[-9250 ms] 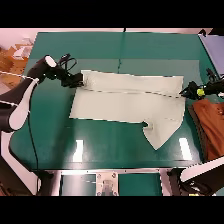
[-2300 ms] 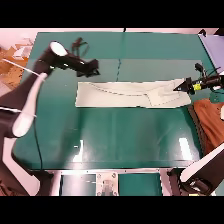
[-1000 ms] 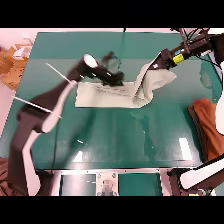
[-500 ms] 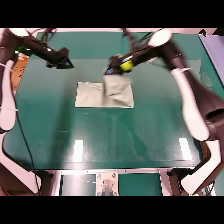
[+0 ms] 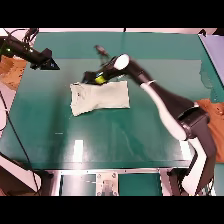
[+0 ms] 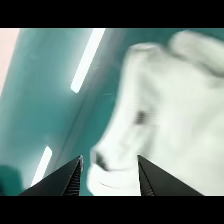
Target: Fold the shirts.
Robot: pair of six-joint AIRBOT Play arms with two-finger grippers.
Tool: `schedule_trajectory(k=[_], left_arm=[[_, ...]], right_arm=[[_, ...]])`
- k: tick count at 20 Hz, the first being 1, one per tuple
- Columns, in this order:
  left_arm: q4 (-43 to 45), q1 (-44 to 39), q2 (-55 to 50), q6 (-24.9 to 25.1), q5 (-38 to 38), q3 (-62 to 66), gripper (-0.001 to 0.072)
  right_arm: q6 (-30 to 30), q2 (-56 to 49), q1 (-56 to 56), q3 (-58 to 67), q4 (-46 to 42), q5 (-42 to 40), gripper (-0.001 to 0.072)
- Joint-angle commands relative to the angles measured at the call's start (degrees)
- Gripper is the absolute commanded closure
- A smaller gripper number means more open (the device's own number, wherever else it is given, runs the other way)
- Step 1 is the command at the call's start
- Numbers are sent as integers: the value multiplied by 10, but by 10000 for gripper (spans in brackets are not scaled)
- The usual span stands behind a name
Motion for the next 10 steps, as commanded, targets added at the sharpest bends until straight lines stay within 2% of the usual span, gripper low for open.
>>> schedule_trajectory(k=[1, 3, 5, 7, 8, 10], left_arm=[[1, 4, 0, 15, 3, 0, 687], [5, 4, 0, 15, 2, 0, 687], [10, 4, 0, 15, 2, 0, 687], [21, 4, 0, 14, 2, 0, 687], [29, 4, 0, 14, 2, 0, 687], [41, 4, 0, 14, 1, 0, 687]], right_arm=[[10, 29, -115, 0, -10, 139, 310], [14, 33, -181, -2, -12, 193, 300], [14, 33, -228, -28, -20, 209, 282], [14, 33, -252, -84, -22, 194, 263], [14, 33, -254, -114, -22, 179, 193], [14, 33, -252, -174, -22, 134, 175]])
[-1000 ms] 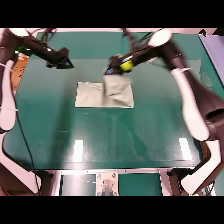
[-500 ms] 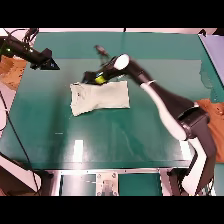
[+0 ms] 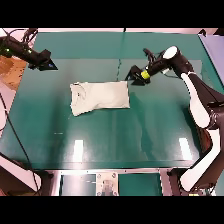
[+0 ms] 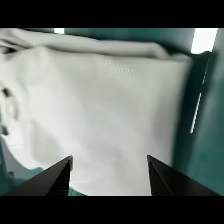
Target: Fold the shirts.
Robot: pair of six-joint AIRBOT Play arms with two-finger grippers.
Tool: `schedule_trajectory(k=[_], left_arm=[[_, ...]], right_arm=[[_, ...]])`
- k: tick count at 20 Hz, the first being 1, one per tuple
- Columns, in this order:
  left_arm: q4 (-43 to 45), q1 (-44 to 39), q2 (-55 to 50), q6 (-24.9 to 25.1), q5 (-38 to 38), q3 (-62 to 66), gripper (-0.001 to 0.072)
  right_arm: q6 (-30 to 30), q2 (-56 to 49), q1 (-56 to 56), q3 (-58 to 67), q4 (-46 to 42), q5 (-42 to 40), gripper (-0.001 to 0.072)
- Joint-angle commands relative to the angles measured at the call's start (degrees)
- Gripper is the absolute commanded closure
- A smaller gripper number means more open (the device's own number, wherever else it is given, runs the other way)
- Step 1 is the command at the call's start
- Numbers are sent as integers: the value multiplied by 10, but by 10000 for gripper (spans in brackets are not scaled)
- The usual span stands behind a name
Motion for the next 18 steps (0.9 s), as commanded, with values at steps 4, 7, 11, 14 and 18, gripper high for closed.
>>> schedule_trajectory(k=[4, 7, 11, 14, 18], left_arm=[[37, 0, 0, 2, 2, 0, 687], [101, 0, 0, 1, 14, 0, 687], [127, 0, 0, 1, 11, 0, 687], [127, 0, 0, 2, 5, 0, 687], [127, 0, 0, 3, -2, 0, 687]], right_arm=[[-17, -3, 14, -140, 68, -102, 174], [-25, -10, 59, -143, 96, -130, 175], [-36, -10, 94, -142, 149, -191, 412], [-41, -9, 90, -139, 180, -189, 690], [-45, 27, 52, -86, 181, -141, 693]])
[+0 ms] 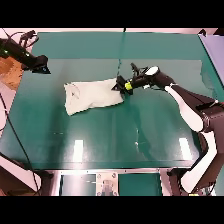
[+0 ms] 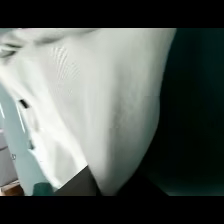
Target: Fold the shirts.
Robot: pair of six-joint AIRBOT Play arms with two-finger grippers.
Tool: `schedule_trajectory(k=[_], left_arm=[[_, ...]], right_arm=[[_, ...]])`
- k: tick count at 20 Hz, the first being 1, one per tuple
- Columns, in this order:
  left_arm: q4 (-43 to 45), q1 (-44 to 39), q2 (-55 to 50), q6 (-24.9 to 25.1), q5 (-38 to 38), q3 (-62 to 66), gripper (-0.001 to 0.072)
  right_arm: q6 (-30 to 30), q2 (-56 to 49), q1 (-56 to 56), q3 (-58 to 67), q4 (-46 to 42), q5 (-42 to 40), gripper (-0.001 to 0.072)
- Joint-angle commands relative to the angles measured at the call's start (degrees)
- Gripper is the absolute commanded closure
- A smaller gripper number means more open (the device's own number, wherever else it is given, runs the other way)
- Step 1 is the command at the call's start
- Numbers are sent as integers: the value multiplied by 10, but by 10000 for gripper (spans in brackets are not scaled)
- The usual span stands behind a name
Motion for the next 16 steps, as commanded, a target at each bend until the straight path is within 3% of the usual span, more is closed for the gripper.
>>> schedule_trajectory(k=[1, 8, 13, 16], left_arm=[[4, 0, 0, 0, -5, 0, 688], [4, 0, 0, 1, -10, 0, 687], [4, 0, 0, -4, -10, 0, 687], [4, 0, 0, -6, -11, 0, 687]], right_arm=[[-4, 44, -43, 53, 14, 47, 693], [49, 267, -314, 98, 12, 118, 693], [55, 316, -544, 98, 8, 175, 693], [71, 320, -659, 97, -52, 223, 693]])
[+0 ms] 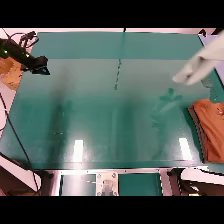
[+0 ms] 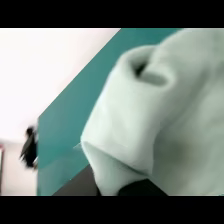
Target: Fold the shirts.
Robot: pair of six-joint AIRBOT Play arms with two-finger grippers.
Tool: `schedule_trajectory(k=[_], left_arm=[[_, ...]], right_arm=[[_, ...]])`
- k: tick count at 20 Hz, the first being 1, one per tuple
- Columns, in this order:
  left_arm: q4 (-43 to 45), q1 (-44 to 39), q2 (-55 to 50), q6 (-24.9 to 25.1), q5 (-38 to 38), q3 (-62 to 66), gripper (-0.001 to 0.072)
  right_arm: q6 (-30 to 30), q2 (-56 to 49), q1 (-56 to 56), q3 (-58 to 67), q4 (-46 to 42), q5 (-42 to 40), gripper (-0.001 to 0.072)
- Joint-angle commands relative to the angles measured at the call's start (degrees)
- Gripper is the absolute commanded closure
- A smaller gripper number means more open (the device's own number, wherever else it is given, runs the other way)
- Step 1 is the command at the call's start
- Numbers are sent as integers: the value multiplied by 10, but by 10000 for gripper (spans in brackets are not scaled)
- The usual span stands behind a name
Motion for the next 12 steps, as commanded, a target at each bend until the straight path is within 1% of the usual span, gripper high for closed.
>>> schedule_trajectory(k=[1, 3, 6, 9, 10, 12], left_arm=[[0, 0, 0, -9, -2, 0, 687], [-3, 0, 0, -9, -5, -3, 687], [-9, 0, 0, -9, -6, -22, 687], [-11, 0, 0, -8, -7, -38, 687], [-11, 0, 0, -8, -9, -38, 687], [-11, 0, 0, -8, -11, -38, 687]], right_arm=[[27, 17, -138, 1, -86, 65, 693], [32, 27, -181, 0, -163, 92, 693], [31, 43, -220, -15, -224, 129, 693], [32, 62, -235, -60, -292, 173, 693], [44, 66, -236, -78, -324, 193, 693], [79, 68, -236, -111, -417, 246, 692]])
